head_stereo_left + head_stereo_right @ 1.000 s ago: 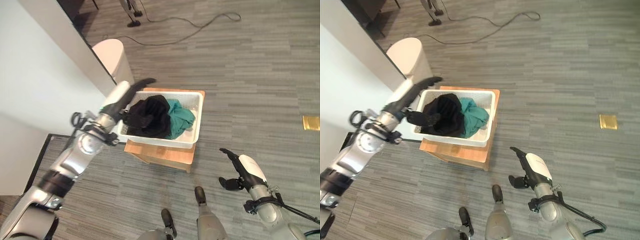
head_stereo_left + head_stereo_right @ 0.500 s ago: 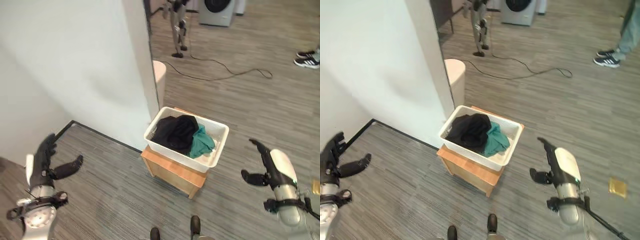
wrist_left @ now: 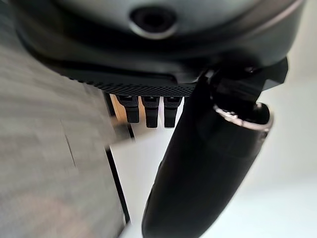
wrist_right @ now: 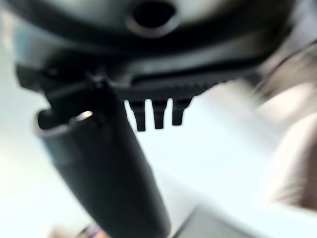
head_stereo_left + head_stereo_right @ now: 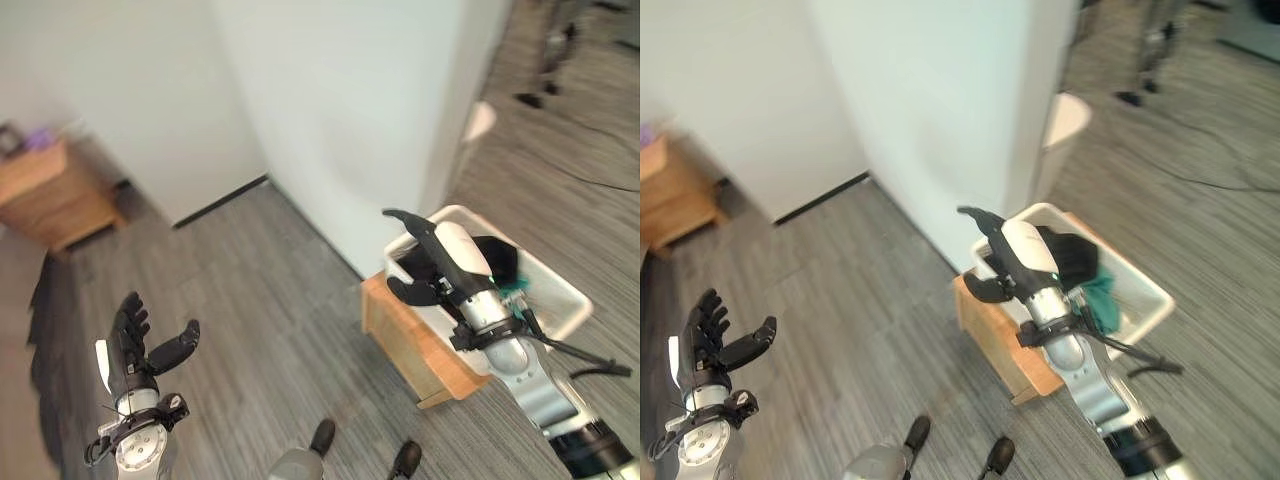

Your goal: Pick up bed clothes into laundry basket.

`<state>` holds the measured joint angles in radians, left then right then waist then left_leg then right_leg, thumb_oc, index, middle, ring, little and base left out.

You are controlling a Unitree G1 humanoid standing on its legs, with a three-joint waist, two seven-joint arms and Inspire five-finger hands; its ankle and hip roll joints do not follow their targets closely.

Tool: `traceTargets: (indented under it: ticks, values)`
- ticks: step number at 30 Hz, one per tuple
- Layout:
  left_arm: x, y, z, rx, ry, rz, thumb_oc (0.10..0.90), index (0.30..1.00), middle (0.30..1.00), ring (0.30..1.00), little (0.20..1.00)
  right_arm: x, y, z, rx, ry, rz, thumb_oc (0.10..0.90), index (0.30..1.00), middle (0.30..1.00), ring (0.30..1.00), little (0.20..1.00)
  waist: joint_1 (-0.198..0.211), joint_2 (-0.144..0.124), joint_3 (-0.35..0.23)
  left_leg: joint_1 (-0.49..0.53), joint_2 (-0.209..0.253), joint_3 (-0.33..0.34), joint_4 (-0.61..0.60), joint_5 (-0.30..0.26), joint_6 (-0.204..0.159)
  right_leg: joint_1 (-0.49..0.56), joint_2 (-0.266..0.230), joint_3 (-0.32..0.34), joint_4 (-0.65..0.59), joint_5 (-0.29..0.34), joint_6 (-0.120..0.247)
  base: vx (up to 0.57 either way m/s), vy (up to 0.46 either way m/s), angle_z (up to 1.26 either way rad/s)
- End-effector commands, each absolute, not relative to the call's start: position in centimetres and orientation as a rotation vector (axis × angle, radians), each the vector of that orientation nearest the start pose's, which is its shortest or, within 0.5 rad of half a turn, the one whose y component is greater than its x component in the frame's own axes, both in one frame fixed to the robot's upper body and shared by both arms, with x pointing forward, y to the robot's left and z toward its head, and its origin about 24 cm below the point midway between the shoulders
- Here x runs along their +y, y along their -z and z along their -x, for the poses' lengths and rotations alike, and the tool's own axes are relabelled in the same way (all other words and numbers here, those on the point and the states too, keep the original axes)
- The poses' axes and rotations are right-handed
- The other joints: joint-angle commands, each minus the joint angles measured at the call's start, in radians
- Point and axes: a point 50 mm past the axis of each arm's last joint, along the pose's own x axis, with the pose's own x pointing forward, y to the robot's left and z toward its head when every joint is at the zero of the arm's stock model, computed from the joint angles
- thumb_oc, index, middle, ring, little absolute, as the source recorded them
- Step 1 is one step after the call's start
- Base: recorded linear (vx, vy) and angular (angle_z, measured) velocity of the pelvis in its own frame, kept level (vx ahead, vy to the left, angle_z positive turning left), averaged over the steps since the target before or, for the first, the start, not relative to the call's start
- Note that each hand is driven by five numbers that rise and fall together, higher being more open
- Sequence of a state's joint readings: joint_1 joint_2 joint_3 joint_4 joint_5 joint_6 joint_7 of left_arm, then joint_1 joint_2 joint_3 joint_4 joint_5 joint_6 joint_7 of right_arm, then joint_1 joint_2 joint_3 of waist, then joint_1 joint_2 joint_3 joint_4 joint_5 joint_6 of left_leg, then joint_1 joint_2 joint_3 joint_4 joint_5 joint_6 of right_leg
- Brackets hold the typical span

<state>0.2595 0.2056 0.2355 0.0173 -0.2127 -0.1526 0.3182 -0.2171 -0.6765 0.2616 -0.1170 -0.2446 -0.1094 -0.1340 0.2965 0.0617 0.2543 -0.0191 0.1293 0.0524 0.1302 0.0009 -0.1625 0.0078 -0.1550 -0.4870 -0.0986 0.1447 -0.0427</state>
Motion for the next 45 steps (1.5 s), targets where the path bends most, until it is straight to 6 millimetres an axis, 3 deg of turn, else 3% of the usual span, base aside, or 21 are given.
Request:
traceTargets:
  ticks: [1, 3, 5, 8, 9, 11, 13, 14, 15, 19, 20, 21, 22, 23, 24, 34, 37, 38, 43, 44, 45]
  values:
    - [29.5, -9.2, -18.8, -0.315, -0.587, -0.163, 0.800, 0.900, 0.900, 0.900, 0.900, -18.9, -19.1, -27.4, -0.712, -0.030, 0.782, 0.800, 0.900, 0.900, 0.900, 0.900, -0.075, -0.019, -0.124, 0.135, 0.172, 0.228, 0.045, 0.006, -0.004, 0.075, 0.011, -0.119, 0.042, -0.255, 0.074, -0.23, -0.081, 1.88]
    - [29.6, -9.9, -19.3, -0.336, -0.577, -0.174, 0.800, 0.900, 0.900, 0.900, 0.900, -19.2, -19.3, -27.4, -0.715, 0.001, 0.769, 0.800, 0.900, 0.900, 0.900, 0.900, -0.093, -0.027, -0.129, 0.150, 0.179, 0.262, 0.039, 0.004, -0.011, 0.075, 0.007, -0.162, 0.050, -0.259, 0.066, -0.16, -0.020, 2.20]
    - [29.1, -11.3, -20.9, -0.377, -0.517, -0.219, 0.800, 0.900, 0.900, 0.900, 0.900, -21.2, -19.5, -27.4, -0.687, 0.104, 0.767, 0.800, 0.900, 0.900, 0.900, 0.900, -0.152, -0.031, -0.162, 0.167, 0.172, 0.389, -0.023, -0.013, -0.005, 0.071, -0.015, -0.294, 0.086, -0.262, 0.044, -0.11, 0.082, 2.77]
    - [29.0, -11.8, -20.7, -0.390, -0.511, -0.248, 0.800, 0.900, 0.900, 0.900, 0.900, -21.6, -19.1, -27.2, -0.666, 0.122, 0.768, 0.800, 0.900, 0.900, 0.900, 0.900, -0.167, -0.022, -0.170, 0.160, 0.135, 0.384, -0.081, -0.048, 0.016, 0.064, -0.049, -0.333, 0.158, -0.254, 0.058, 0.04, 0.208, 1.75]
    - [29.0, -12.5, -20.8, -0.416, -0.509, -0.293, 0.800, 0.900, 0.900, 0.900, 0.900, -21.8, -18.8, -27.4, -0.647, 0.133, 0.767, 0.800, 0.900, 0.900, 0.900, 0.900, -0.169, -0.008, -0.162, 0.182, 0.094, 0.351, -0.125, -0.085, 0.059, 0.023, -0.120, -0.343, 0.344, -0.247, 0.090, 0.06, 0.346, 0.84]
    - [28.8, -13.2, -21.0, -0.443, -0.504, -0.317, 0.800, 0.900, 0.900, 0.900, 0.900, -21.7, -18.5, -27.5, -0.636, 0.129, 0.759, 0.800, 0.900, 0.900, 0.900, 0.900, -0.181, -0.006, -0.144, 0.197, 0.062, 0.323, -0.143, -0.106, 0.089, -0.013, -0.203, -0.327, 0.494, -0.216, 0.144, 0.06, 0.313, 0.91]
    - [28.2, -13.8, -21.6, -0.483, -0.492, -0.316, 0.800, 0.900, 0.900, 0.900, 0.900, -21.3, -18.1, -27.6, -0.630, 0.132, 0.729, 0.800, 0.900, 0.900, 0.900, 0.900, -0.204, -0.015, -0.106, 0.197, 0.023, 0.253, -0.156, -0.118, 0.122, -0.097, -0.274, -0.164, 0.673, -0.130, 0.256, -0.04, 0.153, 1.43]
    - [27.8, -14.3, -22.0, -0.508, -0.474, -0.302, 0.800, 0.900, 0.900, 0.900, 0.900, -21.4, -17.5, -27.6, -0.608, 0.145, 0.702, 0.800, 0.900, 0.900, 0.900, 0.900, -0.209, -0.024, -0.096, 0.173, 0.019, 0.229, -0.173, -0.081, 0.122, -0.127, -0.232, -0.071, 0.655, -0.142, 0.228, -0.18, -0.088, 1.13]
    - [26.9, -14.7, -22.6, -0.536, -0.422, -0.234, 0.800, 0.900, 0.900, 0.900, 0.900, -22.3, -16.1, -27.4, -0.537, 0.180, 0.656, 0.800, 0.900, 0.900, 0.900, 0.900, -0.226, -0.035, -0.085, 0.152, -0.001, 0.119, -0.200, -0.053, 0.112, -0.142, -0.100, 0.163, 0.568, -0.217, 0.224, -0.13, -0.189, 1.13]
    - [26.0, -15.4, -23.2, -0.567, -0.364, -0.206, 0.800, 0.900, 0.900, 0.900, 0.900, -23.5, -14.3, -26.9, -0.440, 0.219, 0.484, 0.800, 0.900, 0.900, 0.900, 0.900, -0.249, -0.047, -0.092, 0.113, -0.024, -0.065, -0.211, -0.041, 0.103, -0.107, -0.061, 0.442, 0.466, -0.232, 0.200, 0.10, -0.217, 1.83]
    - [26.0, -15.5, -23.2, -0.568, -0.364, -0.207, 0.800, 0.900, 0.900, 0.900, 0.900, -23.5, -14.3, -26.9, -0.440, 0.219, 0.483, 0.800, 0.900, 0.900, 0.900, 0.900, -0.249, -0.047, -0.093, 0.109, -0.024, -0.066, -0.213, -0.034, 0.103, -0.108, -0.060, 0.442, 0.461, -0.224, 0.200, 0.07, -0.134, 0.98]
    - [25.6, -15.3, -23.5, -0.560, -0.346, -0.184, 0.800, 0.900, 0.900, 0.900, 0.900, -23.7, -13.3, -26.6, -0.400, 0.205, 0.375, 0.800, 0.900, 0.900, 0.900, 0.900, -0.266, -0.056, -0.097, 0.097, -0.034, -0.132, -0.215, -0.030, 0.099, -0.095, -0.024, 0.573, 0.415, -0.241, 0.197, 0.09, -0.223, 1.71]
    - [25.6, -14.5, -23.7, -0.521, -0.325, -0.139, 0.800, 0.900, 0.900, 0.900, 0.900, -23.8, -12.0, -26.2, -0.350, 0.183, 0.273, 0.800, 0.900, 0.900, 0.900, 0.900, -0.290, -0.072, -0.092, 0.078, -0.062, -0.224, -0.211, -0.032, 0.090, -0.071, 0.045, 0.792, 0.388, -0.273, 0.202, 0.08, -0.226, 2.19]
    - [25.6, -14.5, -23.6, -0.521, -0.324, -0.139, 0.800, 0.900, 0.900, 0.900, 0.900, -23.8, -12.0, -26.2, -0.350, 0.182, 0.273, 0.800, 0.900, 0.900, 0.900, 0.900, -0.290, -0.072, -0.093, 0.075, -0.061, -0.224, -0.213, -0.025, 0.090, -0.073, 0.046, 0.793, 0.386, -0.266, 0.203, 0.05, -0.306, 2.47]
    - [25.7, -13.8, -23.7, -0.485, -0.302, -0.120, 0.800, 0.900, 0.900, 0.900, 0.900, -24.1, -12.0, -25.8, -0.348, 0.180, 0.266, 0.800, 0.900, 0.900, 0.900, 0.900, -0.295, -0.090, -0.092, 0.053, -0.081, -0.289, -0.208, -0.025, 0.088, -0.041, 0.089, 0.917, 0.329, -0.306, 0.182, -0.03, -0.172, 2.03]
    - [27.0, -12.9, -22.3, -0.475, -0.359, 0.005, 0.800, 0.900, 0.900, 0.900, 0.900, -22.0, -14.9, -27.6, -0.464, 0.009, 0.179, 0.800, 0.900, 0.900, 0.900, 0.900, -0.212, -0.079, -0.066, -0.101, -0.039, -0.362, -0.191, 0.122, 0.014, 0.066, 0.107, 0.755, 0.090, -0.270, 0.109, -0.12, -0.378, 0.81]
    - [26.4, -12.6, -22.9, -0.467, -0.353, 0.038, 0.800, 0.900, 0.900, 0.900, 0.900, -22.3, -15.2, -27.9, -0.466, 0.024, 0.202, 0.800, 0.900, 0.900, 0.900, 0.900, -0.240, -0.088, -0.037, -0.129, -0.023, -0.090, -0.138, 0.089, 0.058, 0.051, 0.074, 0.622, 0.083, -0.253, 0.106, -0.36, -0.213, 1.13]
    - [26.2, -12.3, -22.8, -0.454, -0.340, 0.024, 0.800, 0.900, 0.900, 0.900, 0.900, -22.4, -15.0, -27.6, -0.466, 0.034, 0.194, 0.800, 0.900, 0.900, 0.900, 0.900, -0.265, -0.100, -0.035, -0.108, -0.001, 0.026, -0.019, 0.016, 0.062, 0.030, 0.045, 0.546, 0.093, -0.235, 0.104, -0.41, -0.206, 1.24]
    - [26.8, -12.2, -22.8, -0.445, -0.360, -0.001, 0.800, 0.900, 0.900, 0.900, 0.900, -23.0, -13.9, -26.6, -0.433, 0.067, 0.179, 0.800, 0.900, 0.900, 0.900, 0.900, -0.324, -0.115, -0.058, -0.022, 0.061, 0.131, 0.122, -0.085, 0.060, 0.016, 0.002, 0.417, 0.104, -0.222, 0.108, -0.19, -0.050, 1.20]
    - [27.6, -11.5, -22.1, -0.410, -0.400, 0.006, 0.800, 0.900, 0.900, 0.900, 0.900, -23.3, -12.6, -25.9, -0.384, 0.083, 0.158, 0.800, 0.900, 0.900, 0.900, 0.900, -0.362, -0.095, -0.092, 0.093, 0.102, 0.200, 0.014, -0.091, 0.051, 0.010, 0.000, 0.354, 0.121, -0.228, 0.121, 0.05, 0.136, 1.27]
    - [27.7, -11.2, -22.0, -0.395, -0.412, 0.011, 0.800, 0.900, 0.900, 0.900, 0.900, -23.2, -12.3, -25.7, -0.371, 0.083, 0.147, 0.800, 0.900, 0.900, 0.900, 0.900, -0.360, -0.086, -0.097, 0.110, 0.077, 0.173, -0.031, -0.098, 0.050, 0.016, 0.006, 0.351, 0.127, -0.236, 0.128, 0.03, 0.135, 1.06]
